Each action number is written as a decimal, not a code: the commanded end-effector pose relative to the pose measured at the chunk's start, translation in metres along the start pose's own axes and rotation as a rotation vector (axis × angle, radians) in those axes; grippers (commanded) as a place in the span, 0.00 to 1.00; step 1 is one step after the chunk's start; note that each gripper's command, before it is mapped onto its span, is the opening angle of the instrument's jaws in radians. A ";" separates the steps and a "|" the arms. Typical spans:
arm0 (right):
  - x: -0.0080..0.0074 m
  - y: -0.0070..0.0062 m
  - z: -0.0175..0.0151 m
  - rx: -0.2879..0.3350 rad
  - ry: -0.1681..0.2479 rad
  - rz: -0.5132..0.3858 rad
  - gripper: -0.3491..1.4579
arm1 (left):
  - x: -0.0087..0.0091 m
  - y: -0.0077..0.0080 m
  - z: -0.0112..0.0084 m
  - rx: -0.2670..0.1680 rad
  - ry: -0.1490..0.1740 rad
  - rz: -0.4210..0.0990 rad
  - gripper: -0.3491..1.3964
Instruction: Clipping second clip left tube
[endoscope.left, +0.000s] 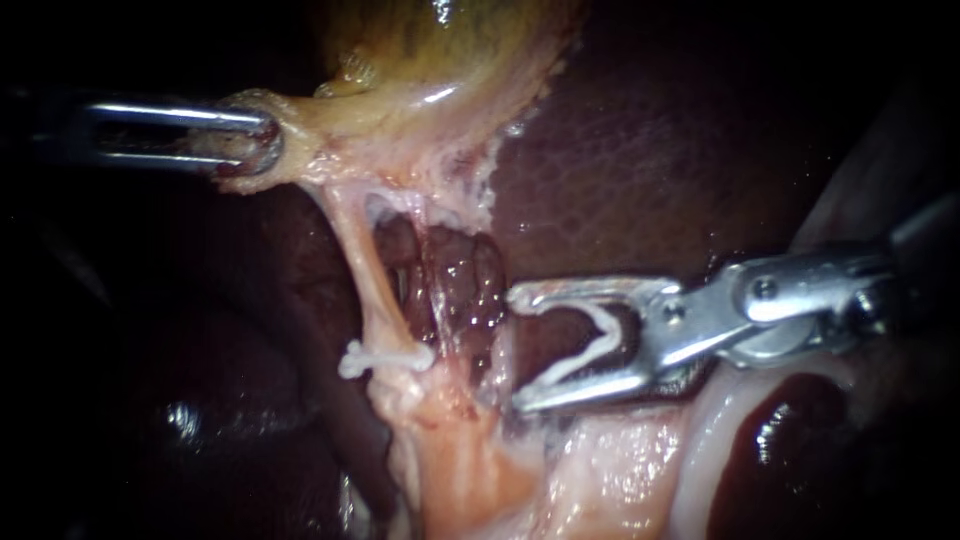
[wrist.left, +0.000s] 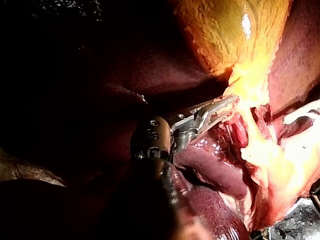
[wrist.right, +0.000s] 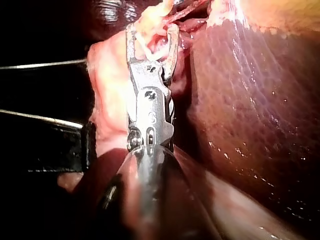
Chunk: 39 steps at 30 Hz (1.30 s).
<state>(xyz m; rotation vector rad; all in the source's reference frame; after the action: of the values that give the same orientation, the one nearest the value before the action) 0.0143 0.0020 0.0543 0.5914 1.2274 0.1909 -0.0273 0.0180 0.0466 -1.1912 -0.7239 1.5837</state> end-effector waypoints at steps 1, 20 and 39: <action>0.0000 0.0001 0.0008 -0.002 -0.002 0.007 0.47 | 0.0000 0.0000 0.0000 0.002 0.001 0.001 0.00; -0.0029 0.0055 0.0063 -0.032 -0.007 0.055 0.47 | -0.0001 0.0009 0.0003 0.001 0.001 0.000 0.00; 0.0011 0.0022 0.0101 0.163 0.157 0.042 0.46 | -0.0001 0.0010 0.0006 0.000 0.000 -0.001 0.00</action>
<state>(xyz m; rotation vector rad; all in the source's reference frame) 0.0244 0.0010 0.0565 0.7585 1.3931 0.1730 -0.0282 0.0177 0.0459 -1.1915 -0.7251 1.5834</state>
